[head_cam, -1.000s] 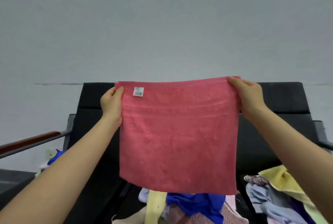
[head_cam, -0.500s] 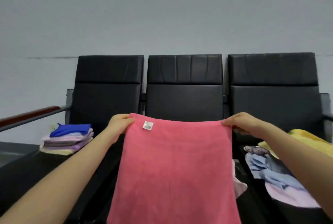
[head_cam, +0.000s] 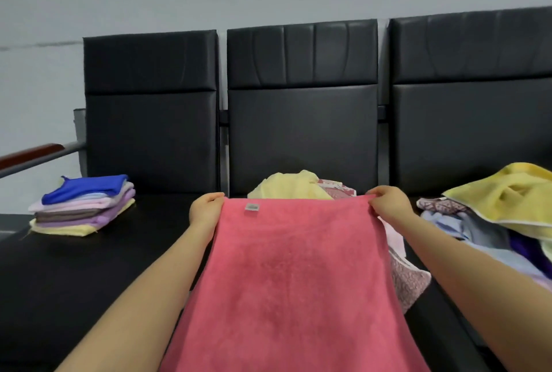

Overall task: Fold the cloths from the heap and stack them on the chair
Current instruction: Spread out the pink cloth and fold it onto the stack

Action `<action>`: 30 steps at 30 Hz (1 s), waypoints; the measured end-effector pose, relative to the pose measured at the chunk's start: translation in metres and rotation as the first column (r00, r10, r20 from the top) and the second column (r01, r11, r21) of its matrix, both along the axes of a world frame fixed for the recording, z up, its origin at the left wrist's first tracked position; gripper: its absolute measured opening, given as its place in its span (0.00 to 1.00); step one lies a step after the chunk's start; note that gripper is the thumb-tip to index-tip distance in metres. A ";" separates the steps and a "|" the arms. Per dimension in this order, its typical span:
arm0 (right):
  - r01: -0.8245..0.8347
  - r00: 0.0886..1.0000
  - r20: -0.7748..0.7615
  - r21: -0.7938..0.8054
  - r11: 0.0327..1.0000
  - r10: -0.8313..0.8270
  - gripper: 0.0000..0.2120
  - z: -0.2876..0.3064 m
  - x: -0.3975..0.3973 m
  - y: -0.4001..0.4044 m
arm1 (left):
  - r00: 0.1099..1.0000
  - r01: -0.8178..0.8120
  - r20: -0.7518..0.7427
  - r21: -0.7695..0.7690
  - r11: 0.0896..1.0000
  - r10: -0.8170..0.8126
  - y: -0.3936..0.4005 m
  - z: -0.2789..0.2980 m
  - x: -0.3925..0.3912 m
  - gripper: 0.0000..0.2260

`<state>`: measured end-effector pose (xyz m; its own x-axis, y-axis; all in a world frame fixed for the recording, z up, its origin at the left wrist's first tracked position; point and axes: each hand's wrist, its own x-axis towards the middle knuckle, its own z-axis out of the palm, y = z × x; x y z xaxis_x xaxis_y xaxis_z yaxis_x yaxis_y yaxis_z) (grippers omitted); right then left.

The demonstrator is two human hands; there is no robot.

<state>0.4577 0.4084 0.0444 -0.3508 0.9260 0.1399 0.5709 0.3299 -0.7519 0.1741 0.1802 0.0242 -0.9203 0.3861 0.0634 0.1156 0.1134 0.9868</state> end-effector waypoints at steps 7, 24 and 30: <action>0.085 0.992 -0.112 0.306 0.948 -0.053 0.20 -0.012 0.005 -0.038 | 0.987 0.002 -0.146 -0.397 0.918 -0.065 -0.008 -0.021 0.017 0.20; -0.846 0.534 0.367 0.214 0.489 0.762 0.05 -0.064 0.078 -0.203 | 0.505 0.461 -0.303 -0.697 0.549 -0.808 -0.113 -0.036 0.176 0.05; -0.916 0.401 0.657 0.309 0.257 0.639 0.21 -0.084 0.082 -0.212 | 0.350 0.411 -0.372 -0.764 0.498 -0.860 -0.125 -0.049 0.176 0.02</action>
<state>0.5398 0.1967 -0.0395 -0.9845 -0.0880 0.1518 -0.0951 0.9947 -0.0401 0.3503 0.0549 -0.0246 -0.1104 0.9906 0.0805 0.9178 0.0705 0.3908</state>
